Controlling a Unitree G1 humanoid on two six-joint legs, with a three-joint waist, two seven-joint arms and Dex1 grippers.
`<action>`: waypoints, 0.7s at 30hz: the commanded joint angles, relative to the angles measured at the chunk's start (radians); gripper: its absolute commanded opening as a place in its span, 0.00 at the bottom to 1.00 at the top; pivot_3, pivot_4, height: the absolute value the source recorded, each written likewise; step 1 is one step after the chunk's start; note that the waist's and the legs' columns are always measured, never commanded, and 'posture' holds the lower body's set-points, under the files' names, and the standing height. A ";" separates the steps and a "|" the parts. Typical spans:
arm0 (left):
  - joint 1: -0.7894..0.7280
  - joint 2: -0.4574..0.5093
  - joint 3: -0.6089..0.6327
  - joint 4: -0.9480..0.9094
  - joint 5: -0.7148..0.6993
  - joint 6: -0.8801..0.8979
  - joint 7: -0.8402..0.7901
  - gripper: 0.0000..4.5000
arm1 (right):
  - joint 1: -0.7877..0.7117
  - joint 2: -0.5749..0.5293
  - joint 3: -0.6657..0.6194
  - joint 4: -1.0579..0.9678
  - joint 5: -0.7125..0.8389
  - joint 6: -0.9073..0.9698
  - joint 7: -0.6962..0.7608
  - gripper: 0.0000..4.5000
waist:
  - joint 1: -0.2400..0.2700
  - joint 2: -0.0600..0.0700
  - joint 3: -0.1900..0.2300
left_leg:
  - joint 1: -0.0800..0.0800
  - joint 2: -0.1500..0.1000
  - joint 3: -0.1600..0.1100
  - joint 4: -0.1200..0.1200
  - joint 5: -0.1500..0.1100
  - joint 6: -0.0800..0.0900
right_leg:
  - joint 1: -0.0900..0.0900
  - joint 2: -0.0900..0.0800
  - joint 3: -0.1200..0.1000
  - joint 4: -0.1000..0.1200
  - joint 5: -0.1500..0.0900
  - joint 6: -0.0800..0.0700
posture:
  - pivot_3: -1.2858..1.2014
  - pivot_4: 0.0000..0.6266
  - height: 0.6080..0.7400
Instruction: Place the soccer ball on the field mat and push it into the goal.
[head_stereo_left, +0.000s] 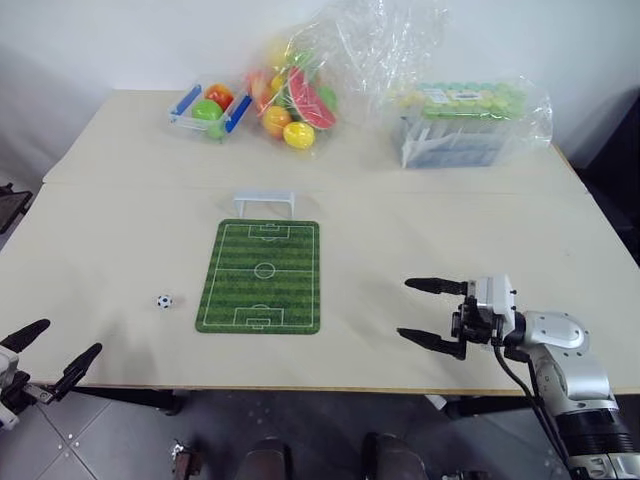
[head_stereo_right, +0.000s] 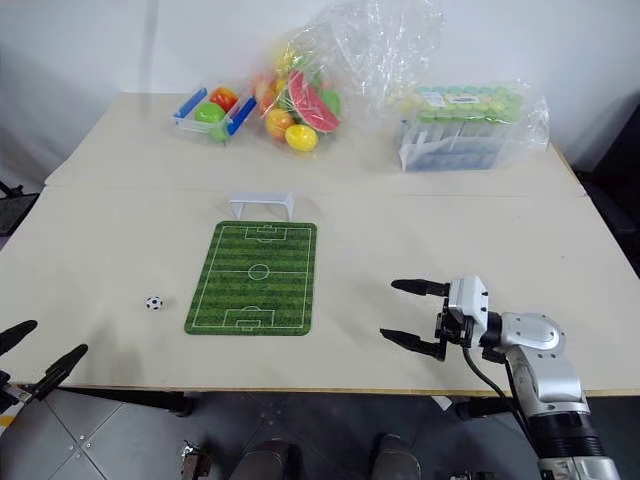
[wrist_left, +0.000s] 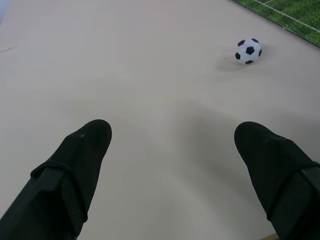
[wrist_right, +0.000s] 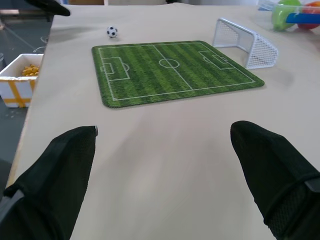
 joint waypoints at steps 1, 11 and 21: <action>0.000 0.004 0.017 -0.007 0.007 -0.010 0.023 1.00 | -0.005 -0.008 -0.017 -0.024 0.024 0.012 0.011 1.00 | 0.000 0.000 0.000 | 0.000 0.001 0.001 0.000 -0.001 0.000 | 0.000 0.001 0.001 0.000 0.000 0.000 | 0.52 0.24 1.00; -0.080 0.044 0.015 0.078 -0.109 0.024 -0.161 1.00 | 0.025 0.148 0.025 -0.270 0.234 0.071 0.052 1.00 | -0.001 0.000 0.000 | 0.000 0.005 0.013 0.000 -0.003 -0.001 | -0.010 0.005 0.013 0.003 0.001 -0.002 | 0.52 0.24 1.00; -0.122 0.076 -0.090 0.087 -0.109 0.179 -0.263 1.00 | 0.008 0.181 0.020 -0.233 0.186 -0.008 0.080 1.00 | 0.000 0.000 0.000 | 0.000 0.005 0.016 0.001 -0.003 0.000 | -0.013 0.005 0.015 0.005 0.001 -0.002 | 0.52 0.24 1.00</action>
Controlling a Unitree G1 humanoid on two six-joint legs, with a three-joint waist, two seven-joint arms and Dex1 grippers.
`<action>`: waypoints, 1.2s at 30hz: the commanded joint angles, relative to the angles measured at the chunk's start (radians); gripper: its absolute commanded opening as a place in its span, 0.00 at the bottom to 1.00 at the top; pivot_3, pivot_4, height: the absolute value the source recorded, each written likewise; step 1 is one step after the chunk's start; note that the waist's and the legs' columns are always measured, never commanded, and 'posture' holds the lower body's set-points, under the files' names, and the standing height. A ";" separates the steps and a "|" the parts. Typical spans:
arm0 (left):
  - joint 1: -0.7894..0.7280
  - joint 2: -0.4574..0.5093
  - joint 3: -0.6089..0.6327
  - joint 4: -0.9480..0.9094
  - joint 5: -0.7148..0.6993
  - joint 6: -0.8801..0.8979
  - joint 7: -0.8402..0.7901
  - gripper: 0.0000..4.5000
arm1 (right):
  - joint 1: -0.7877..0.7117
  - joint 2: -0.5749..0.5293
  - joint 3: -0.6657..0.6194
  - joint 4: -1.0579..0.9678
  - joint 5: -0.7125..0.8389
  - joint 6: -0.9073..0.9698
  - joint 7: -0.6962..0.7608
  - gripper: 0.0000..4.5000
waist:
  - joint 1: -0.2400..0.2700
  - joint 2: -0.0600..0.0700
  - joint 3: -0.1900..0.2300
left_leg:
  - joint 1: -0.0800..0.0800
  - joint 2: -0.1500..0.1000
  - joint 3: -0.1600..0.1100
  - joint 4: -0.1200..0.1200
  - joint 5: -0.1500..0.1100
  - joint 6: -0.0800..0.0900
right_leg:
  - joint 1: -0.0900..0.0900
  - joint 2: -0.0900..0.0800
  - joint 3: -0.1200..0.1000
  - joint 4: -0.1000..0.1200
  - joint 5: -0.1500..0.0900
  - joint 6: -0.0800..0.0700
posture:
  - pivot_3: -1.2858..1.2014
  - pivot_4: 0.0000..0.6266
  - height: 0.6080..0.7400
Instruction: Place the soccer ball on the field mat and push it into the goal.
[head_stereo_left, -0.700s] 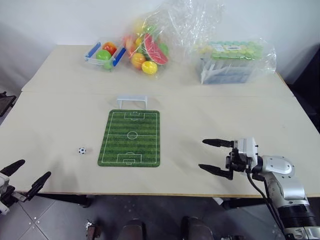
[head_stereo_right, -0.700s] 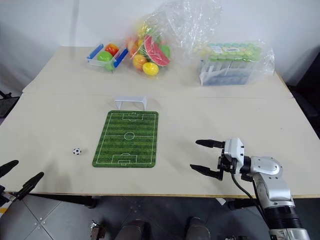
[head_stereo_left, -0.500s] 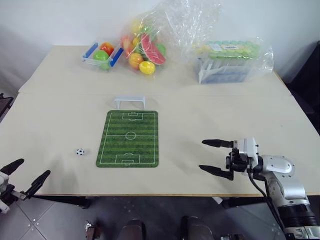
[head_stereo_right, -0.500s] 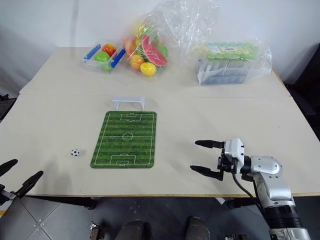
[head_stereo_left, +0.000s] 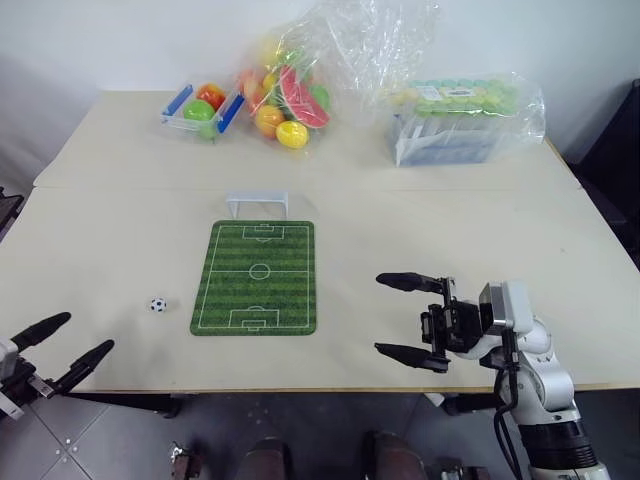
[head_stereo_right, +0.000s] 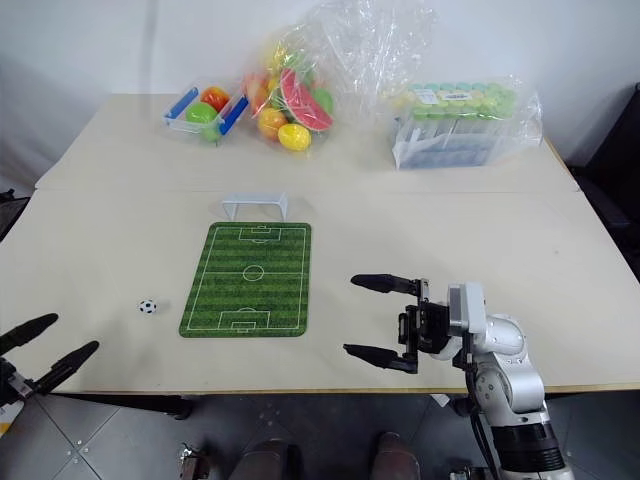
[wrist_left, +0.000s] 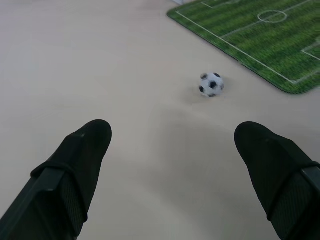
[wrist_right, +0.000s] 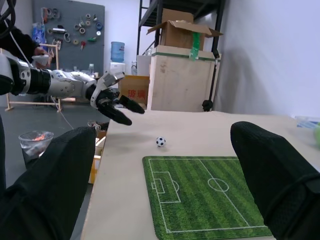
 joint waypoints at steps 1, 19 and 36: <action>-0.040 0.014 -0.031 -0.023 -0.030 0.070 -0.007 1.00 | -0.006 -0.010 -0.017 0.014 -0.008 -0.031 0.022 1.00 | 0.000 0.000 0.000 | 0.000 0.000 0.000 0.000 0.000 0.000 | 0.000 0.000 0.000 0.000 0.000 0.000 | 0.52 0.24 1.00; -0.303 -0.047 -0.213 0.096 0.047 0.125 0.083 0.88 | 0.131 -0.021 0.000 -0.027 -0.017 -0.028 0.005 1.00 | 0.002 -0.001 0.000 | 0.001 0.001 0.004 0.001 0.000 0.000 | -0.002 0.001 0.004 0.002 0.000 0.000 | 0.52 0.24 1.00; -0.330 -0.050 -0.240 0.026 0.007 0.057 -0.019 0.24 | 0.149 -0.045 -0.020 -0.059 -0.012 -0.027 -0.027 1.00 | 0.004 -0.001 -0.001 | 0.003 0.000 0.006 0.002 0.000 0.000 | -0.002 0.001 0.007 0.004 0.000 0.000 | 0.52 0.24 1.00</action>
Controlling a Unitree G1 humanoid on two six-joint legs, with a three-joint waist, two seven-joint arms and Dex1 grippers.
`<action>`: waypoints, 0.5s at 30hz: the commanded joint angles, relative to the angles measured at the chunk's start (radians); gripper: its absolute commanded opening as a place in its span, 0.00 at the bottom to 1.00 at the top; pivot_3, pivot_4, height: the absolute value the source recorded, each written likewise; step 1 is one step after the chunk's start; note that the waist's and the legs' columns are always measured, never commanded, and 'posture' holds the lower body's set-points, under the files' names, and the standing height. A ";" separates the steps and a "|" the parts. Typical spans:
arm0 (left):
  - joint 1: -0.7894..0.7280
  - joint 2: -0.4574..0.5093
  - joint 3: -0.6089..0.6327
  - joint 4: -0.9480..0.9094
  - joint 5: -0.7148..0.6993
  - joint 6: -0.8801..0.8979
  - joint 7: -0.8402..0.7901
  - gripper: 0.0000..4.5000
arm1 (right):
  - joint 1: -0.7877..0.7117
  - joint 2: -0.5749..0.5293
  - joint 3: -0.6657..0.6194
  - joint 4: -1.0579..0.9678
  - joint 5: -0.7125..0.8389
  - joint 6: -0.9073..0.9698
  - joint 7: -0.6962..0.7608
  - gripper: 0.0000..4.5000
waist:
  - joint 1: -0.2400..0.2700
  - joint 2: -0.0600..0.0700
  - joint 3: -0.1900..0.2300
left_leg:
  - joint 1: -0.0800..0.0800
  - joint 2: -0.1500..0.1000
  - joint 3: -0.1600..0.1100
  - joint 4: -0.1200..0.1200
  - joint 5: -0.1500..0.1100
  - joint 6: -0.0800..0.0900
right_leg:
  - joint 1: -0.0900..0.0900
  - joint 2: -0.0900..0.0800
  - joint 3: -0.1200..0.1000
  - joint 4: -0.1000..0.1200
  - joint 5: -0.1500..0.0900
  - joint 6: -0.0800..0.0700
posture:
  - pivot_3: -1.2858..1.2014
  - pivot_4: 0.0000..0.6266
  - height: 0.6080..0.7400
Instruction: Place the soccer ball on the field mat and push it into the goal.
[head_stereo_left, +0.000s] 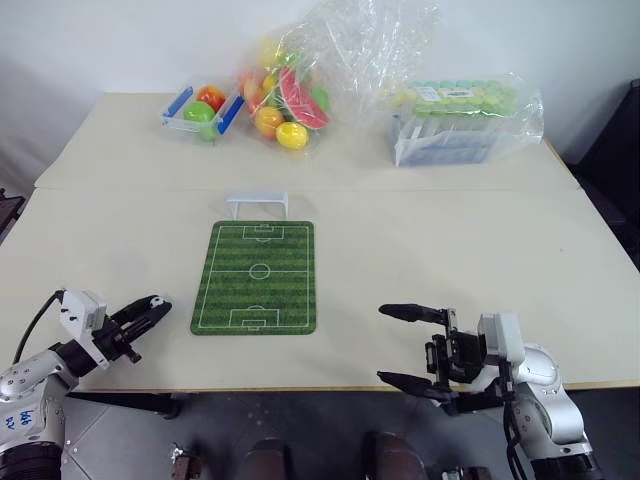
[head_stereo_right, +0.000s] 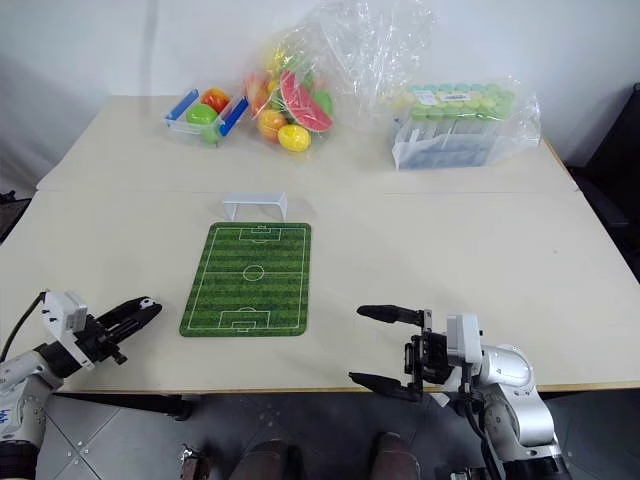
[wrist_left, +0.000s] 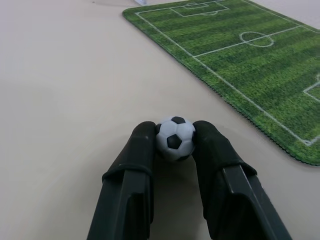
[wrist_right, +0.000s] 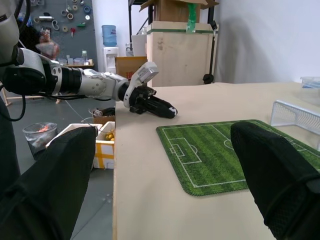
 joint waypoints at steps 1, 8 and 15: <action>-0.018 0.046 -0.021 -0.126 -0.056 0.025 -0.107 0.24 | -0.020 -0.025 -0.046 -0.018 0.018 -0.013 0.002 1.00 | 0.001 0.000 0.000 | 0.000 0.000 0.000 0.000 0.000 0.000 | 0.000 0.000 0.000 0.000 0.000 0.000 | 0.52 0.24 1.00; -0.184 0.073 -0.250 -0.236 -0.006 0.073 -0.305 0.24 | -0.034 -0.115 -0.096 0.001 0.020 0.011 0.035 1.00 | 0.007 0.001 0.001 | -0.001 0.000 0.000 0.000 0.000 0.000 | 0.000 0.000 0.000 0.000 0.000 0.000 | 0.52 0.24 1.00; -0.346 0.027 -0.424 -0.040 0.134 -0.076 -0.401 0.24 | -0.017 -0.119 -0.098 -0.032 0.008 0.025 -0.013 1.00 | 0.002 0.001 0.000 | -0.001 0.000 0.003 0.000 0.000 0.000 | -0.002 0.001 0.001 0.000 0.000 0.000 | 0.52 0.24 1.00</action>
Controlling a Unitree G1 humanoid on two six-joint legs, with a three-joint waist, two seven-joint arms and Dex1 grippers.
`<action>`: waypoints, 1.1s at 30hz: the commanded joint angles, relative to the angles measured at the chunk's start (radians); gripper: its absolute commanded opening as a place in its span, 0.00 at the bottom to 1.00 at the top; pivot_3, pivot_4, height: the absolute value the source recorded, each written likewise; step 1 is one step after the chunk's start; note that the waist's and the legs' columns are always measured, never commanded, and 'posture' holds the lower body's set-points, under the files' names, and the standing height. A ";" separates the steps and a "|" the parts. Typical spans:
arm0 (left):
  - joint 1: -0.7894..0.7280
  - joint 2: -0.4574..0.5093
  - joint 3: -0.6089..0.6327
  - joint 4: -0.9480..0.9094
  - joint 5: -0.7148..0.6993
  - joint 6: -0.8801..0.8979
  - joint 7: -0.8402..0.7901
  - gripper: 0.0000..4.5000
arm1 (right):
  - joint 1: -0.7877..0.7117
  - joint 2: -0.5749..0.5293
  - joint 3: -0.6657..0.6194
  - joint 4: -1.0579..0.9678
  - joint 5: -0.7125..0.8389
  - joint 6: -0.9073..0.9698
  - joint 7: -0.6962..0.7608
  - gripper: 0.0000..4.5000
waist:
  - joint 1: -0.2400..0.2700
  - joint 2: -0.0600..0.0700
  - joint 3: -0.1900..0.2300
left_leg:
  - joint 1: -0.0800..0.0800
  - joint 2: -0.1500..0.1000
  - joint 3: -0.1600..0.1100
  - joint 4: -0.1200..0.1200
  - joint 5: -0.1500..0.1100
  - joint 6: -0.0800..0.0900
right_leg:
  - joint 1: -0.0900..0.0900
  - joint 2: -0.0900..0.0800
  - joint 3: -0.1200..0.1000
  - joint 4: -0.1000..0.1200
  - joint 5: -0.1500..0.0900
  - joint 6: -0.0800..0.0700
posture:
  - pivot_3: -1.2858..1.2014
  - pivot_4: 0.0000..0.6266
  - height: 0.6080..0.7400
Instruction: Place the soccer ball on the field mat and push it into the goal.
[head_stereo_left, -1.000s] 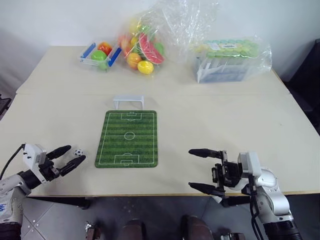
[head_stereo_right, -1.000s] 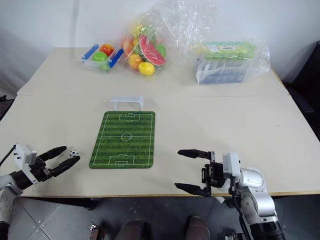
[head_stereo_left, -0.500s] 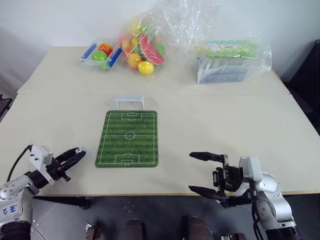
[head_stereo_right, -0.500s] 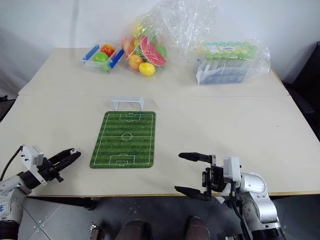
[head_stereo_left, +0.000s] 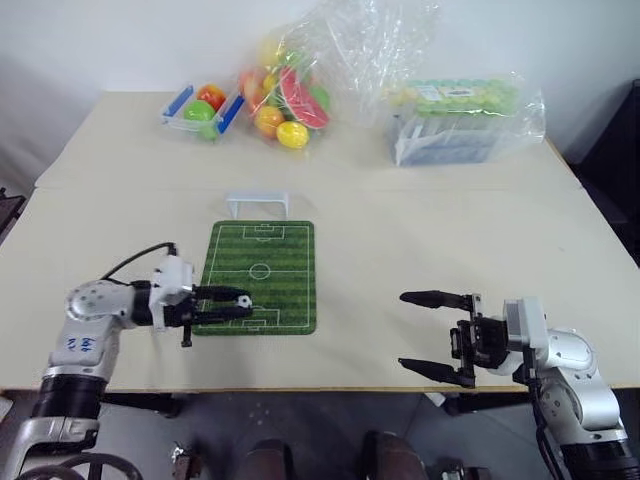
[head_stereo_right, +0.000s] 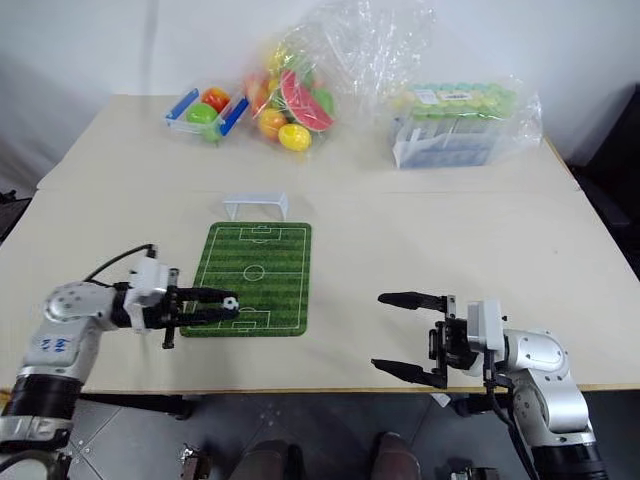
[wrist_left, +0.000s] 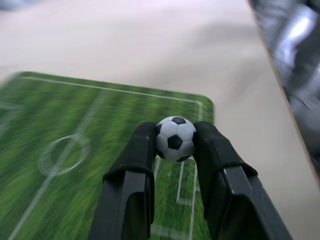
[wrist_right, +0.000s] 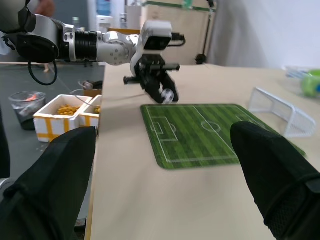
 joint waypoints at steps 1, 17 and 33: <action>-0.051 -0.034 -0.049 0.088 0.051 -0.066 -0.028 0.24 | 0.024 0.003 -0.020 -0.053 0.011 0.003 -0.030 1.00 | -0.003 0.000 0.000 | 0.000 0.000 0.000 0.000 0.000 0.000 | 0.000 0.000 0.000 0.000 0.000 0.000 | 0.52 0.24 1.00; -0.138 -0.054 -0.090 0.211 0.120 -0.101 -0.051 0.41 | 0.115 0.014 -0.022 -0.133 0.019 -0.015 -0.092 1.00 | 0.010 0.000 0.000 | -0.001 0.000 0.000 0.003 0.000 0.001 | 0.000 0.000 0.001 0.000 0.000 0.001 | 0.52 0.24 1.00; -0.074 -0.012 -0.008 0.073 0.052 -0.070 -0.032 0.80 | 0.081 0.054 0.022 -0.103 0.004 -0.013 -0.079 1.00 | 0.016 0.000 0.000 | -0.001 0.000 0.000 0.003 0.000 0.001 | 0.000 0.000 0.001 0.000 0.000 0.001 | 0.52 0.24 1.00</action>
